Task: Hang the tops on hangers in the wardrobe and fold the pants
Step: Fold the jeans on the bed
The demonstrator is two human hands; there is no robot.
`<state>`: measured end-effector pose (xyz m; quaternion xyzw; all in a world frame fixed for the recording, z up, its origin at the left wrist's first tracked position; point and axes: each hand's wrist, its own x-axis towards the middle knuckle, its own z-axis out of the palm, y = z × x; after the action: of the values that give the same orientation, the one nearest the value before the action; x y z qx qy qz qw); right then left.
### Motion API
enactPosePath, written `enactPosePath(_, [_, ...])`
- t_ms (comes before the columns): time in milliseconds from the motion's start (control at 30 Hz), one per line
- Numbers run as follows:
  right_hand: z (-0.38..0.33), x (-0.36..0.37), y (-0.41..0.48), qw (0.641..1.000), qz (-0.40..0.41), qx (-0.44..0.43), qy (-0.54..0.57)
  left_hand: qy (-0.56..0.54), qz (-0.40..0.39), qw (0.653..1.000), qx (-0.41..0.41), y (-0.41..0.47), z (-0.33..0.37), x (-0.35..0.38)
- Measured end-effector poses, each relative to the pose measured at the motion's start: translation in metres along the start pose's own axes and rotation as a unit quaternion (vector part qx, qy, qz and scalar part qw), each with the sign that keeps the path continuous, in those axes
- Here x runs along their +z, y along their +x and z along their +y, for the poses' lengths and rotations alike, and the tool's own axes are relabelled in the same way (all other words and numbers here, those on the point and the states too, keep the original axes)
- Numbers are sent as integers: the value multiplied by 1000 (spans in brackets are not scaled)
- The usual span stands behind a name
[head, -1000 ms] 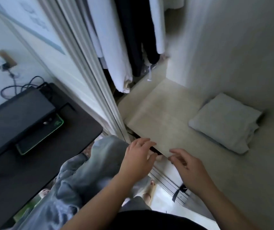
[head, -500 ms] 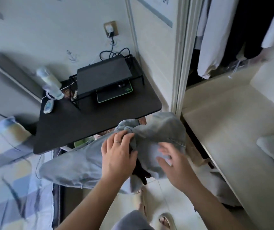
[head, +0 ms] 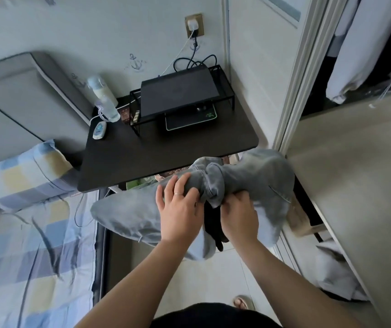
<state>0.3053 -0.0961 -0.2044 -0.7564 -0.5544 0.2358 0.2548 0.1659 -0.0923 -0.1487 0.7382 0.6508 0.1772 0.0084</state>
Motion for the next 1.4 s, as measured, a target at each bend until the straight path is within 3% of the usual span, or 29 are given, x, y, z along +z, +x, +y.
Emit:
enactPosePath(133, [2,-2,-8,1000,-13,3,7,-58,3,998,3,-6,4,-17])
enactPosePath(333, [-20,-9,-37,995,53,-19,78,-223,25,973,-52,-1,-14,-67])
enactPosePath(567, [-96,-15,-57,996,85,-28,12,-405,91,906,-75,15,-46,-131])
enactPosePath(667, [-129,-19,-66,993,88,-79,5,-467,135,871,-77,22,-75,-171])
enactPosePath(767, [-173,-29,-77,979,116,-152,76,-515,193,831,-87,21,-113,-213])
enactPosePath(900, [-249,-36,-100,945,136,-258,146,-508,278,810,-94,5,-182,-276])
enactPosePath(1033, [-333,-28,-128,916,91,-342,187,-449,355,814,-105,-23,-260,-336])
enactPosePath(1200, [-439,8,-177,885,-10,-402,234,-384,389,824,-149,-81,-366,-389])
enactPosePath(1400, [-543,98,-249,827,-241,-367,350,-343,370,824,-259,-169,-483,-398])
